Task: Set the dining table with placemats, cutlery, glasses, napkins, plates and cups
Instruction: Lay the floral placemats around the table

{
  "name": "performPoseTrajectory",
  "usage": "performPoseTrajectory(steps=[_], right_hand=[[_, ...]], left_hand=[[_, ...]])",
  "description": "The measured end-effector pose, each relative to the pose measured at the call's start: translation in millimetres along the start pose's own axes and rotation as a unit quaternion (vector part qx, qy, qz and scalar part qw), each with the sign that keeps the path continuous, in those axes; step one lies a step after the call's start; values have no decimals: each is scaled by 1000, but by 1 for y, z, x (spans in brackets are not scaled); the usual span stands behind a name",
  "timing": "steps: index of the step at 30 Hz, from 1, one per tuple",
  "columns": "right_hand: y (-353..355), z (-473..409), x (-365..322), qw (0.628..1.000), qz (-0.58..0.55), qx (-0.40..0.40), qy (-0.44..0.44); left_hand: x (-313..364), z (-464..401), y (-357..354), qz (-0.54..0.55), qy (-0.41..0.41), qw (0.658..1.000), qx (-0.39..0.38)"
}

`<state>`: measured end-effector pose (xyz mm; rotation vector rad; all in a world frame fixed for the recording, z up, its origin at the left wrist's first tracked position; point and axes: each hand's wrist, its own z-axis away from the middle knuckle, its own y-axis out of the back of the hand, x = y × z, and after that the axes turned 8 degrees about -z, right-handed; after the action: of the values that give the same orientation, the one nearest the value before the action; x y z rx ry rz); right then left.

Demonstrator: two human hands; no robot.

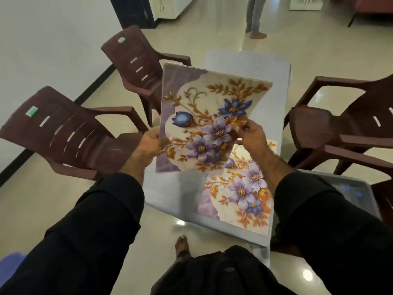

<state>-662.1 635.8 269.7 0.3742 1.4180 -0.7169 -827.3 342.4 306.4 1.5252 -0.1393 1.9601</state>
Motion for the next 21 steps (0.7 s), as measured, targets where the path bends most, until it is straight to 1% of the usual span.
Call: performPoseTrajectory(steps=[2,5,7,11,13,15,18,19,21], right_hand=[[-9,0,12,1000,20,4,14],[-25,-1,29,999,38,28,11],[-32,-1,43,997,69,42,-5],[-37,7,80,975,209,70,-17],[-44,11,84,969,229,96,-12],[-60,15,69,973,199,119,-1],[-75,13,37,977,155,145,26],[-76,8,29,977,156,146,24],[-77,4,21,980,164,114,-17]], left_hand=[[-15,-19,6,-38,13,999,10],[-36,-47,12,-23,30,999,-9],[-57,-63,16,-7,29,999,-31],[-104,-81,27,4,38,993,-111],[-117,-90,32,22,35,990,-132],[-109,-99,36,39,19,989,-140],[-71,-107,43,82,-17,983,-162],[-59,-111,45,96,-28,981,-164],[-43,-118,50,116,-26,982,-149]])
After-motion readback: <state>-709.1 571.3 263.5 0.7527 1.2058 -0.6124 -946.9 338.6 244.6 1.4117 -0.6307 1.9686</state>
